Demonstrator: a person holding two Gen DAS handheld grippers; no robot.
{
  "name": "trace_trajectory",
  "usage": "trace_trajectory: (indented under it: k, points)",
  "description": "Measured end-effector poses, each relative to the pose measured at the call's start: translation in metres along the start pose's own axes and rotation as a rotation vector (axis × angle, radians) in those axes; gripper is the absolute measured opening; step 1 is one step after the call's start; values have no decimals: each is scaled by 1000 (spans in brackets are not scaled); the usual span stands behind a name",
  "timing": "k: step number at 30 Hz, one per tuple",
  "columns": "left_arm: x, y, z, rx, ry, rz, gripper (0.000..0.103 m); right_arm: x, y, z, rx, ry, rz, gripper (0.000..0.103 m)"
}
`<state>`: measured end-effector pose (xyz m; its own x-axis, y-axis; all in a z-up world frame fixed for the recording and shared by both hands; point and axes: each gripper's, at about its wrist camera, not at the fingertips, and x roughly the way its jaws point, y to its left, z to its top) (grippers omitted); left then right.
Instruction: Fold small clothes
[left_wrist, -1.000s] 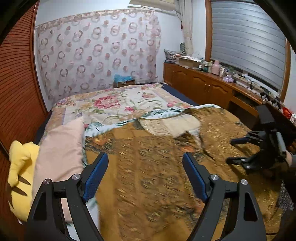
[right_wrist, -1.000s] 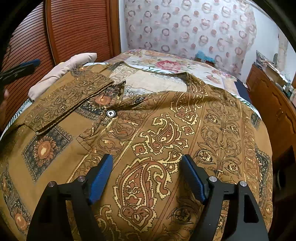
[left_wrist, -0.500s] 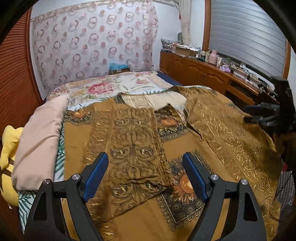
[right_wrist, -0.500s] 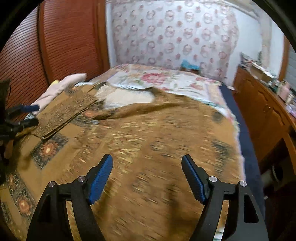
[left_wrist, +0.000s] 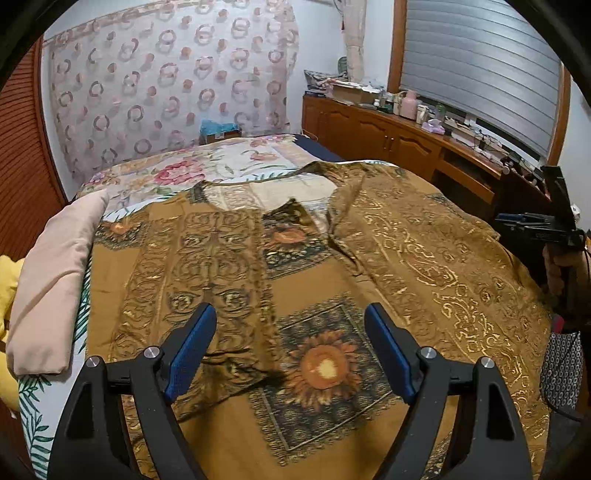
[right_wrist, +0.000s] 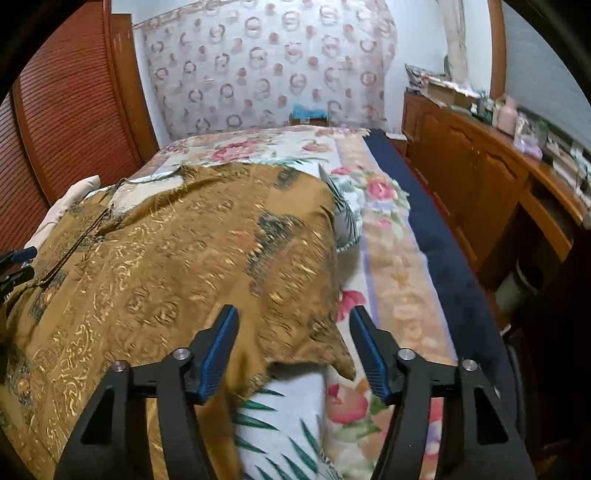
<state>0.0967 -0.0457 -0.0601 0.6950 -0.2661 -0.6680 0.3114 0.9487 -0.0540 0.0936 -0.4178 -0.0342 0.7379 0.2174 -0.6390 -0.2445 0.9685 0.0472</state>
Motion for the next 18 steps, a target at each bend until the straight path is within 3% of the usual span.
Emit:
trace_trajectory:
  k: [8,12,16,18]
  points:
    - [9,-18,1,21,21,-40,83,3,-20,-1,56,41,75,45]
    - [15,-23,-1,27,42,-44,83,9,-24,5,60,55,90,29]
    - [16,-24,-3,22,46,-48,83,16,-15,8,5,54,48,23]
    - [16,-25,-4,25,49,-45,83,16,-7,10,-45,48,7,14]
